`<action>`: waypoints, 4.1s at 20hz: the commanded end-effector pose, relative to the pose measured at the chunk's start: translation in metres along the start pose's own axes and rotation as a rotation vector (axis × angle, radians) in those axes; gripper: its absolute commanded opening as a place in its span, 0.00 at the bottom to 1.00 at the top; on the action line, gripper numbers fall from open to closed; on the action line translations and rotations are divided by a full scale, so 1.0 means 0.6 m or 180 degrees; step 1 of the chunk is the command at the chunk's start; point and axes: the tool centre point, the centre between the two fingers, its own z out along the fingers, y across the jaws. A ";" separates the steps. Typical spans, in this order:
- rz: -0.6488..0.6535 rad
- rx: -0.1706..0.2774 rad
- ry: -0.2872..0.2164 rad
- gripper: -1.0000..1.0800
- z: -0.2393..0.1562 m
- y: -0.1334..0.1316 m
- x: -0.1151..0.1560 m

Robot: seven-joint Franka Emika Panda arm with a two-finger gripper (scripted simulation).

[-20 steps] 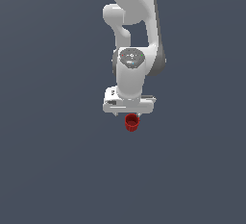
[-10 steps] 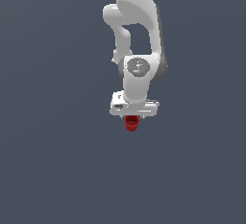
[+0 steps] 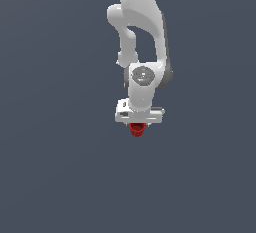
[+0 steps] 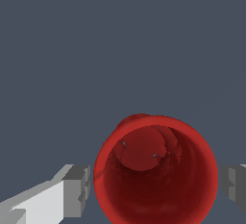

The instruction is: Pick up the object and move it to a goal position.

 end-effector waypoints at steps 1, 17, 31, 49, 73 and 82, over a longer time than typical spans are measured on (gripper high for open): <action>0.0002 0.0000 -0.0002 0.96 0.023 0.000 -0.002; 0.0004 0.0000 -0.0001 0.00 0.049 -0.001 0.000; 0.0003 0.0001 0.0001 0.00 -0.026 0.021 0.003; 0.0003 0.0004 0.0000 0.00 -0.343 0.117 0.017; 0.0004 0.0002 -0.0001 0.00 -0.656 0.213 0.047; 0.0004 0.0002 -0.0001 0.00 -0.679 0.220 0.051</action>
